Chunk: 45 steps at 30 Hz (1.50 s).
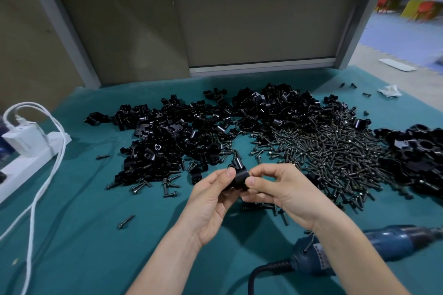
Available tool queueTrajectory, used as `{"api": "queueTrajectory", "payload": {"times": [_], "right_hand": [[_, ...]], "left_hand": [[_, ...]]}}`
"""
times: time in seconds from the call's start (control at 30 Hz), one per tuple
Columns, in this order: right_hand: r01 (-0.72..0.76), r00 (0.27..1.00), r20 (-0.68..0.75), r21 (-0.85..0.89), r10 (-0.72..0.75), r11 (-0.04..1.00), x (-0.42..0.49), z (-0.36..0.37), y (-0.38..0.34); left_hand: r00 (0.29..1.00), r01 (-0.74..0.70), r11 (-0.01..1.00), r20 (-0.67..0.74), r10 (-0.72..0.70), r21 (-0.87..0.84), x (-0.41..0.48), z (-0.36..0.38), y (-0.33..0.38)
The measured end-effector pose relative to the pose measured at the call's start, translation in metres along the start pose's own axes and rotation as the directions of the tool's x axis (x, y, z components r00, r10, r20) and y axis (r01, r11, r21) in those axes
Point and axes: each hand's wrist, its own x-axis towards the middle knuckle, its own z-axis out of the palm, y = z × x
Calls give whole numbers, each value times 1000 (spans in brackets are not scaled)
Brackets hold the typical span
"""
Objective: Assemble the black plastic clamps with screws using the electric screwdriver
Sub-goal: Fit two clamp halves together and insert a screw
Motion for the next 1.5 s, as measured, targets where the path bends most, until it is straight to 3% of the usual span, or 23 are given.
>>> {"api": "queueTrajectory", "payload": {"times": [0.13,0.23,0.33,0.53,0.8,0.87,0.93,1.03,1.1,1.17,1.3,1.5], "right_hand": [[27,996,-82,-60,-32,998,1,4,3],[33,990,-127,-172,-55,985,2,5,6],[5,995,-99,-147,-19,989,1,9,6],[-89,995,-46,-95,85,992,-2,33,22],[-124,992,-17,-151,123,981,-1,34,9],[-112,992,-88,-222,94,969,11,20,-8],[-83,963,-267,-460,-48,884,35,0,-23],[-250,915,-375,-816,-148,521,71,-19,-27],[-327,914,-388,-876,-118,354,83,-22,-20],[-332,915,-380,-900,-136,284,90,-22,-17],[-324,926,-360,-913,-117,246,94,-20,-16],[-338,913,-395,-875,-107,347,97,-25,-14]], "left_hand": [[1000,-13,996,-14,15,85,-2,1,3],[1000,-4,941,-22,12,339,-8,0,8],[1000,4,838,-13,3,546,-20,-4,13],[989,44,970,-146,-9,238,-30,-21,5],[986,-21,979,-158,54,202,-26,-24,-4],[988,-18,992,-149,37,128,-27,-26,-4],[992,-3,997,-125,13,79,-27,-27,-3],[994,7,1000,-113,-6,10,-27,-28,-2],[993,3,999,-119,-9,-46,-27,-30,-2],[991,-12,995,-133,0,-94,-26,-32,0],[989,-35,991,-146,16,-133,-24,-33,1],[992,-37,991,-127,21,-130,-25,-36,-1]]}}
